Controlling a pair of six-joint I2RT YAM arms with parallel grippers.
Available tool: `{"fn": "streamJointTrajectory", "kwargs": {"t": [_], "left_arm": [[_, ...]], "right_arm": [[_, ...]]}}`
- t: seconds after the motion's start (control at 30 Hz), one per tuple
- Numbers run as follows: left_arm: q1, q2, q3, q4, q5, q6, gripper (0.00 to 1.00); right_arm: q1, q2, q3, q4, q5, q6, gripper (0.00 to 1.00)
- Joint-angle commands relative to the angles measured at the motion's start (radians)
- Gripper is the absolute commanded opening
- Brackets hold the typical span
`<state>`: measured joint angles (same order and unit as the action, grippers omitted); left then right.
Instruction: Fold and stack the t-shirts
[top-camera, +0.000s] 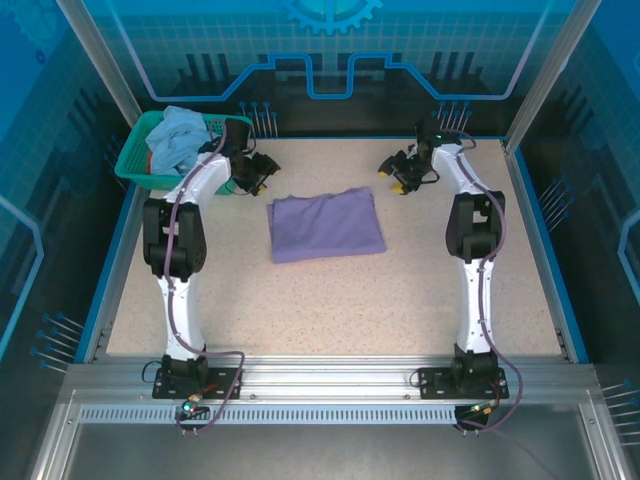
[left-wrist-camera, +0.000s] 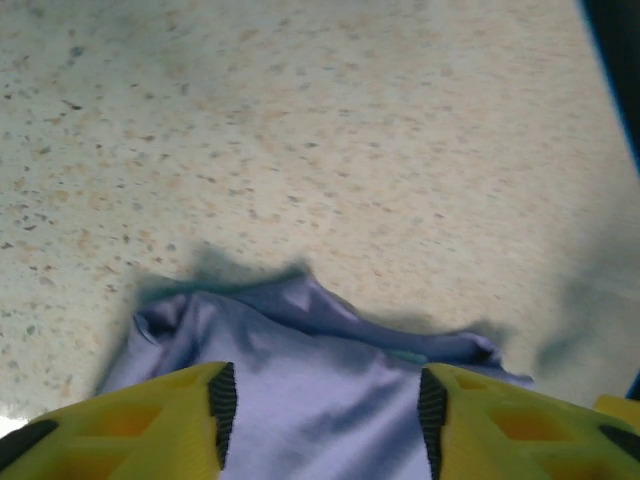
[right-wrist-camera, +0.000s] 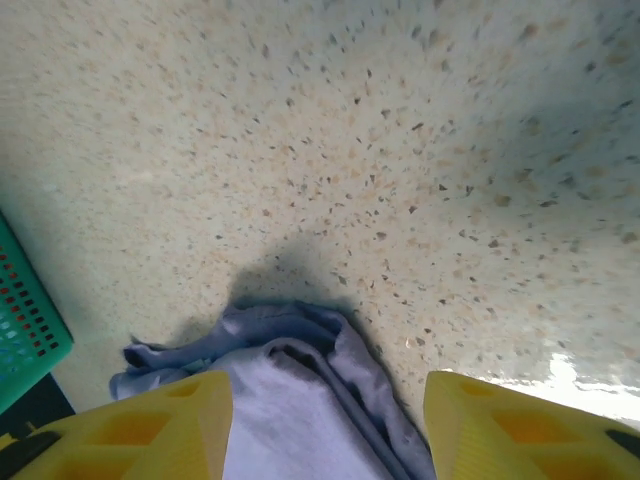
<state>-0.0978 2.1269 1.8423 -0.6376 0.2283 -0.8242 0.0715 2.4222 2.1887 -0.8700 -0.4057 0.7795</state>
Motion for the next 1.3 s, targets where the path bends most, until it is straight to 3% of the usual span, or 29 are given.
{"fn": "streamJointTrajectory", "kwargs": {"t": [0.0,0.13,0.23,0.4,0.47,0.6,0.77,1.03,1.13,1.27], "left_arm": [[-0.043,-0.181,-0.038,-0.028,-0.042,0.052,0.59],[-0.087,-0.329,-0.291,0.091,-0.014,0.058,0.58],[-0.162,-0.389,-0.422,0.171,0.005,0.067,0.54],[-0.295,-0.309,-0.491,0.270,0.010,0.019,0.44],[-0.328,-0.268,-0.509,0.308,-0.003,0.005,0.43],[-0.365,-0.217,-0.573,0.290,-0.155,0.017,0.42],[-0.374,-0.276,-0.778,0.348,-0.195,-0.005,0.43],[-0.444,-0.599,-1.128,0.371,-0.240,-0.062,0.43],[-0.460,-0.758,-1.237,0.361,-0.236,-0.097,0.43],[-0.454,-0.904,-1.215,0.265,-0.254,-0.074,0.51]], "right_arm": [[0.024,-0.185,-0.124,-0.004,-0.045,-0.057,0.53],[0.097,-0.391,-0.480,0.178,-0.093,-0.077,0.48],[0.161,-0.455,-0.626,0.255,-0.103,-0.078,0.37],[0.221,-0.417,-0.713,0.318,-0.098,-0.031,0.19],[0.240,-0.394,-0.745,0.355,-0.104,-0.016,0.17],[0.271,-0.369,-0.805,0.370,-0.065,-0.013,0.15],[0.295,-0.418,-0.994,0.452,-0.045,0.019,0.13],[0.461,-0.721,-1.414,0.590,0.058,0.155,0.16],[0.509,-0.868,-1.503,0.578,0.107,0.191,0.27],[0.500,-1.075,-1.513,0.507,0.163,0.170,0.48]]}}
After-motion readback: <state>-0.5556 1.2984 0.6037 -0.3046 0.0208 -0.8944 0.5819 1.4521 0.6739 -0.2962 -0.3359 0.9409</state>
